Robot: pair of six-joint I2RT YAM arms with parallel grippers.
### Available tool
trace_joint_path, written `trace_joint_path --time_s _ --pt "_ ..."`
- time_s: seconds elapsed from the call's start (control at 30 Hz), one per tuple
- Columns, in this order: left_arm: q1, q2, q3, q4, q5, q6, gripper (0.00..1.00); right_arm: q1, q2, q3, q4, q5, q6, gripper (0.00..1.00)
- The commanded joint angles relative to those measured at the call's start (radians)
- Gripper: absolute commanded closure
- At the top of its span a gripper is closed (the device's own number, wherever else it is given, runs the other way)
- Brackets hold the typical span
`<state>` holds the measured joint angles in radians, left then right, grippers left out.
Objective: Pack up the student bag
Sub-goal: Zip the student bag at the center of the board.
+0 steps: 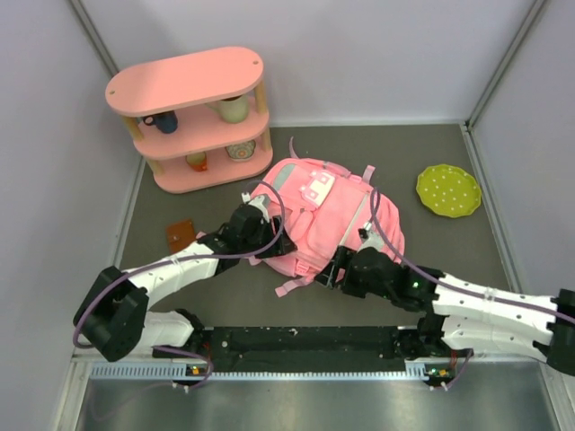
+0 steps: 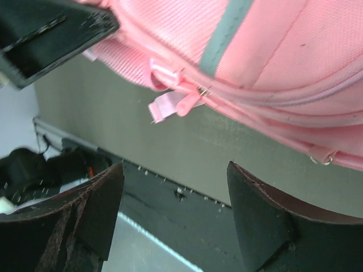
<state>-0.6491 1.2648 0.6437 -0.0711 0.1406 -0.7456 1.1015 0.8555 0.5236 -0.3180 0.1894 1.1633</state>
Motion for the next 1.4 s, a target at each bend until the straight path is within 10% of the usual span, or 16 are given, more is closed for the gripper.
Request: trace_joint_path --time_s 0.0,0.4,1.37 --pt "0.002 0.045 0.020 0.106 -0.033 -0.034 0.43 0.021 0.128 0.038 0.117 0.131 0.171 0.29" --pt "0.002 0.042 0.020 0.132 -0.047 -0.026 1.00 0.024 0.369 0.131 0.163 0.117 0.331 0.41" --pt "0.002 -0.022 0.025 0.128 0.040 -0.014 1.00 0.038 0.502 0.246 0.057 0.236 0.326 0.64"
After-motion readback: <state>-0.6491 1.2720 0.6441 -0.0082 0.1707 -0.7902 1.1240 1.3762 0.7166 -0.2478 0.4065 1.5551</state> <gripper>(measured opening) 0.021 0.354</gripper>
